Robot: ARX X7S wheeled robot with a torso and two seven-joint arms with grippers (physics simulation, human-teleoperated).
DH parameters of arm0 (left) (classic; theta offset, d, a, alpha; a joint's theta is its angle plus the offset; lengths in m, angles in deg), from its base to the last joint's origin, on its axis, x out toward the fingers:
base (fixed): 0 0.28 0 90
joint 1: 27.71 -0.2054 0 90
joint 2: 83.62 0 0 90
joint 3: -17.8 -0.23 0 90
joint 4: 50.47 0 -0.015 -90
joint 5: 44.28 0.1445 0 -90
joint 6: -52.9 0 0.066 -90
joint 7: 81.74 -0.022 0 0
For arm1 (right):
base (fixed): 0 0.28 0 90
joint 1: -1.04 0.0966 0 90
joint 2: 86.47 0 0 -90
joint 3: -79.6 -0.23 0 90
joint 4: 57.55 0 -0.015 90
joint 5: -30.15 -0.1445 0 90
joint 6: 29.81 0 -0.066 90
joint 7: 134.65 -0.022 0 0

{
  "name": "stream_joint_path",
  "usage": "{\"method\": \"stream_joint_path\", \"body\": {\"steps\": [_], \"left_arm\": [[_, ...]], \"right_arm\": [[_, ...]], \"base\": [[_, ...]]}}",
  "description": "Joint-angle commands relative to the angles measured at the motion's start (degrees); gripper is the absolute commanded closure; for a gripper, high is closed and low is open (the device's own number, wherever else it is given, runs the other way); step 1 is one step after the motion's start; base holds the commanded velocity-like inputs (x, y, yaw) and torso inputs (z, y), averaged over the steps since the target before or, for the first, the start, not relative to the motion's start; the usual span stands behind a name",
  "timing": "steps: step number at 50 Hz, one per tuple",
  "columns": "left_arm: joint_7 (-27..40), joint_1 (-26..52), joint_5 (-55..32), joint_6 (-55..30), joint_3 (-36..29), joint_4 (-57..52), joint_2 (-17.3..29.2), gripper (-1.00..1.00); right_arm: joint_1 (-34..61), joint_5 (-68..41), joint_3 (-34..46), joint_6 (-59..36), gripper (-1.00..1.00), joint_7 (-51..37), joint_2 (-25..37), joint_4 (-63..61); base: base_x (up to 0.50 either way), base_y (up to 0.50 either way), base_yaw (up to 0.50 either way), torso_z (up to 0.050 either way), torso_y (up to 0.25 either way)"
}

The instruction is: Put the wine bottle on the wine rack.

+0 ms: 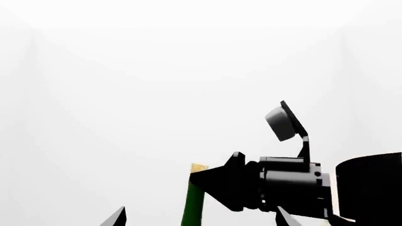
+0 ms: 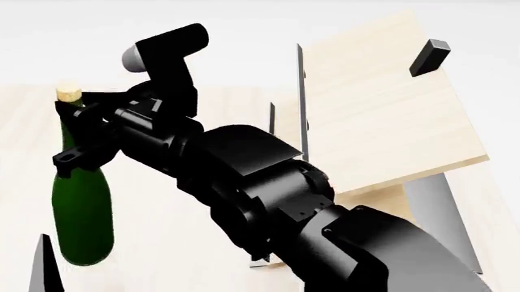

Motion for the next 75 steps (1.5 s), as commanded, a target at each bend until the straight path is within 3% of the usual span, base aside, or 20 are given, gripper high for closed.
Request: {"method": "stream_joint_path", "body": {"steps": [1, 15, 21, 43, 62, 75], "left_arm": [[0.1, 0.1, 0.3, -0.2, -0.6, -0.1, 0.0, -1.00], [0.4, 0.2, 0.0, -0.5, -0.2, -0.4, 0.4, -1.00], [0.6, 0.2, -0.1, -0.9, -0.2, -0.7, 0.5, -1.00], [1.0, 0.4, -0.4, -0.4, -0.1, -0.5, 0.8, -1.00], [1.3, 0.3, -0.7, -0.4, -0.2, -0.7, 1.0, -1.00], [1.4, 0.4, -0.6, -0.2, -0.6, -0.4, 1.1, -1.00]], "right_arm": [[4.6, -2.4, -5.0, 1.9, 1.00, -3.7, 5.1, -5.4], [5.5, -7.5, -10.7, 3.0, 1.00, -10.9, 13.7, -13.7], [6.1, -15.0, -15.0, 1.1, 1.00, -17.9, 16.9, -16.2], [2.8, -31.5, -27.3, 3.3, 1.00, -29.4, 25.8, -22.6], [0.2, -35.3, -33.0, 5.5, 1.00, -31.3, 36.6, -28.7], [-1.2, -37.7, -35.0, 4.7, 1.00, -30.3, 40.5, -27.6]], "base": [[0.00, 0.00, 0.00, 0.000, 0.000], [0.00, 0.00, 0.00, 0.000, 0.001], [0.00, 0.00, 0.00, 0.000, 0.002], [0.00, 0.00, 0.00, 0.000, 0.000], [0.00, 0.00, 0.00, 0.000, 0.001], [0.00, 0.00, 0.00, 0.000, 0.001]]}}
